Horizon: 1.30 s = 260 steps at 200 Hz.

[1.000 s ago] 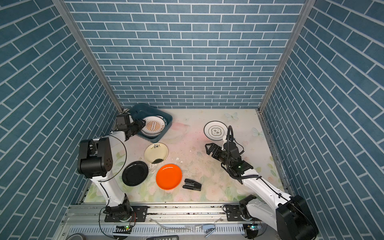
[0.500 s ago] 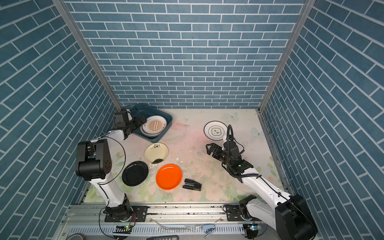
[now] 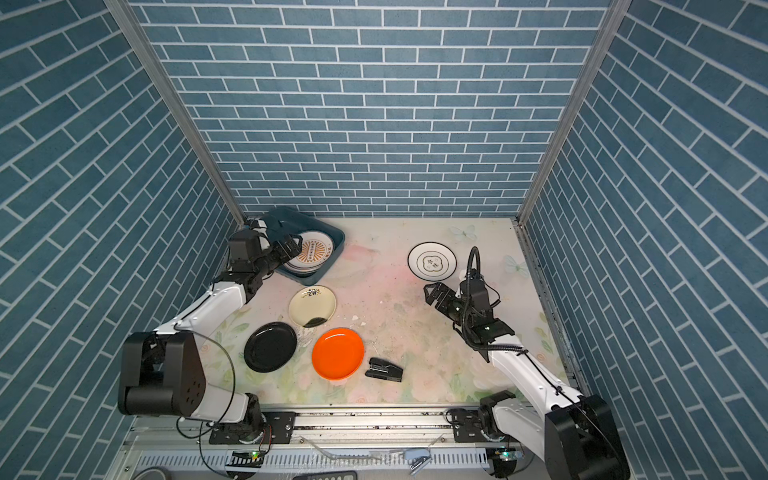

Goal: Place the plates into the plastic bin on the countertop
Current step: 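Lower the plate into the bin with the left gripper, then open the left gripper and withdraw it while the right gripper grasps the cloud-pattern plate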

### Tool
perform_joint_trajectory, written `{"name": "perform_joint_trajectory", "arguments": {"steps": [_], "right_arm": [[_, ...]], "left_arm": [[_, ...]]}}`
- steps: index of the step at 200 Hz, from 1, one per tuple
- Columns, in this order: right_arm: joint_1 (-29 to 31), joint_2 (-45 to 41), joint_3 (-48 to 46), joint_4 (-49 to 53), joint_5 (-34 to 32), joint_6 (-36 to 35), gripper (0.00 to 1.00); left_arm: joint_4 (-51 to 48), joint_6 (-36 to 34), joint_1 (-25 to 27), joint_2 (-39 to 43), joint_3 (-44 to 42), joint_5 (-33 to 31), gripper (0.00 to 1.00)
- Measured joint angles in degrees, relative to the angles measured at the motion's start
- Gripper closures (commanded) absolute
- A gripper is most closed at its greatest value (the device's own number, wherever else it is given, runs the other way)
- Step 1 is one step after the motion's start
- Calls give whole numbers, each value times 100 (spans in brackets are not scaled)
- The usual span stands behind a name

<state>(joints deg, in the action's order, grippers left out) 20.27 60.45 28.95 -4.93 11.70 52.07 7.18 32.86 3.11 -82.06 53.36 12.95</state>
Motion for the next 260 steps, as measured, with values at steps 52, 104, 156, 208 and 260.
{"name": "perform_joint_trajectory", "arguments": {"steps": [52,104,156,208,260], "right_arm": [[-273,-7,-179,195,278,-13,4],[-341,-520,-313,916,243,-96,1],[-463,-1014,-557,1390,33,-98,2],[-540,-734,-533,1493,24,-157,3],[-557,-525,-533,1309,35,-61,5]], "left_arm": [[-343,-229,691,863,-614,-275,0],[-391,-247,1161,1360,-1266,-341,1],[-562,-332,1353,1563,-1285,-356,0],[-581,-448,1508,1027,-1283,-232,1],[-610,-472,1694,1174,-1285,-153,0]]}}
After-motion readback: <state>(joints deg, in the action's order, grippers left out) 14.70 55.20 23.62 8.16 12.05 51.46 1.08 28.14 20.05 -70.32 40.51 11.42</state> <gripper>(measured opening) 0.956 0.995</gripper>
